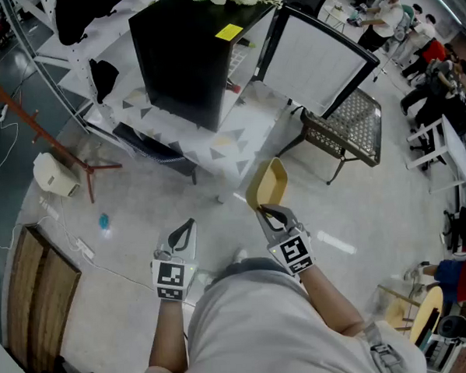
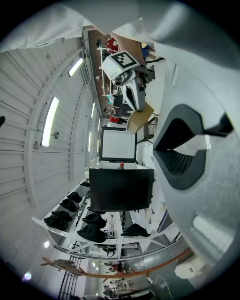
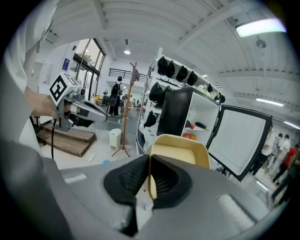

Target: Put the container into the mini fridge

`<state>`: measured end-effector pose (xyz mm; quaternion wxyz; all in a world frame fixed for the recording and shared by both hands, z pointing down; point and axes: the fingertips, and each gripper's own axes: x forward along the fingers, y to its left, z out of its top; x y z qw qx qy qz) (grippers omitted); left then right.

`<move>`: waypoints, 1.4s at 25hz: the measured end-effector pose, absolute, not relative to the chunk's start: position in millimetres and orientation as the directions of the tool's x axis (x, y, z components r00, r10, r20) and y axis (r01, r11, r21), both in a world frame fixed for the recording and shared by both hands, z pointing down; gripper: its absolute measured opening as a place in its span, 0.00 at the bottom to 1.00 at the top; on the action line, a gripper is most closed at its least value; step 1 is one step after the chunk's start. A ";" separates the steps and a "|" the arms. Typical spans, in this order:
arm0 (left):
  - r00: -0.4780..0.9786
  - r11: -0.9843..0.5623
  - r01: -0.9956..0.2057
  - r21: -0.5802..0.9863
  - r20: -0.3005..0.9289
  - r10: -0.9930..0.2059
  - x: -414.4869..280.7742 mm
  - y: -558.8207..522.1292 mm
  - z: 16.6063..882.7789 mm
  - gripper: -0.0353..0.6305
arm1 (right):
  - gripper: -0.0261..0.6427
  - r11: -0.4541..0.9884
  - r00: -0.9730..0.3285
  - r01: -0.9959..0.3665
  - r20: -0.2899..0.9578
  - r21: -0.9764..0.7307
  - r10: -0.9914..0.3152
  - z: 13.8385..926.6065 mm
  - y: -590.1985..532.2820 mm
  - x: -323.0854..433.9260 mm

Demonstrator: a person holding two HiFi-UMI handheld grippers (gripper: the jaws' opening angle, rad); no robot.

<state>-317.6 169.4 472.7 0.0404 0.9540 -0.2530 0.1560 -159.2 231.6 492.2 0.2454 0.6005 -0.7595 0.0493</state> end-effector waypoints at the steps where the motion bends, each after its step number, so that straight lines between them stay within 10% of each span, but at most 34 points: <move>1: 0.827 -0.869 -0.494 0.010 0.314 -0.466 -310.1 171.6 471.1 0.07 | 0.07 0.274 -0.160 -0.937 0.430 0.217 -0.889 491.3 234.0 -154.4; 35: 0.890 -0.943 -0.333 0.003 0.331 -0.313 -97.7 132.8 453.0 0.07 | 0.07 0.076 -0.030 -0.987 0.300 0.140 -0.953 477.6 216.7 49.0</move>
